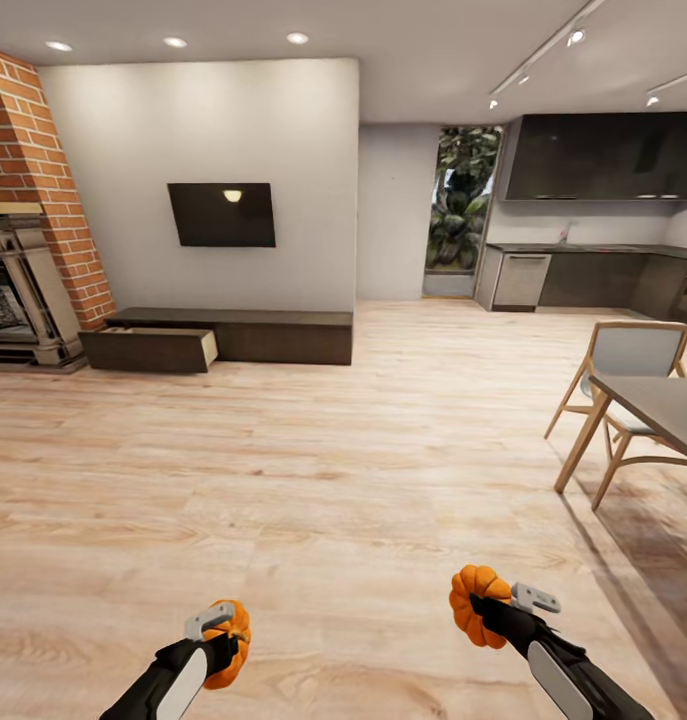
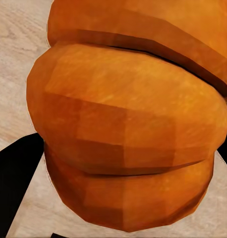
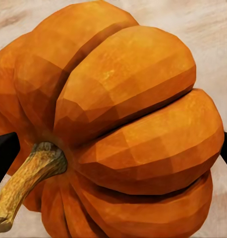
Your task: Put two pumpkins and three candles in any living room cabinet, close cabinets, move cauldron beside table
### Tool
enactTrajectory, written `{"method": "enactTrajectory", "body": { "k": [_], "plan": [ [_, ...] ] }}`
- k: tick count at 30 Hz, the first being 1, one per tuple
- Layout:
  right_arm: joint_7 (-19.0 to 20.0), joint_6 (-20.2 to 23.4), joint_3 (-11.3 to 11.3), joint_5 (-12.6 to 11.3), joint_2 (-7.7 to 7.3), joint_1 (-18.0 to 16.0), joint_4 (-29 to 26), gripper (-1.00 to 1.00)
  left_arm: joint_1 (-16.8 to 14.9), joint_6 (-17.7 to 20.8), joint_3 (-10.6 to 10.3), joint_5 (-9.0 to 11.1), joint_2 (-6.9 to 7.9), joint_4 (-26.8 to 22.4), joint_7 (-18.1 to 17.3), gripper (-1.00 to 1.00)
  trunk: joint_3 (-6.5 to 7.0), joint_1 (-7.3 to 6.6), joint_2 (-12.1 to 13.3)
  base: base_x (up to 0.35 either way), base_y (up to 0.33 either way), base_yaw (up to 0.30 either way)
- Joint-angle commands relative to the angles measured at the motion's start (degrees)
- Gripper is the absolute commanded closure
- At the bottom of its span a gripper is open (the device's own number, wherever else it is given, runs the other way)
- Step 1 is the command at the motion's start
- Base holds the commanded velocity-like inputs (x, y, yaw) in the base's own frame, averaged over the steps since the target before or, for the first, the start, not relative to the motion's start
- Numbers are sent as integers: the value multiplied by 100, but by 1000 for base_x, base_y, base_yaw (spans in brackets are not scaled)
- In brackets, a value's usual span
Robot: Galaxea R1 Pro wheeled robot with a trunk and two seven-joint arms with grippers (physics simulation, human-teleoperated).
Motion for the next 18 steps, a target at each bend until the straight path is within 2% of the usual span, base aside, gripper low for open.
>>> {"method": "enactTrajectory", "body": {
  "k": [1,9,18],
  "plan": [
    [-56,7,39,-55,-9,-4,-14,100,-2,20,-51,44,5,-11,65,100,-6,2,-3,285,67,0],
    [-50,3,39,-51,-9,-4,-12,100,-2,22,-226,60,-9,-4,63,100,-6,2,-3,317,14,0],
    [-49,3,39,-46,-16,-4,-16,100,-2,23,-249,53,-18,-4,63,100,-6,2,-3,331,0,0]
  ]
}}
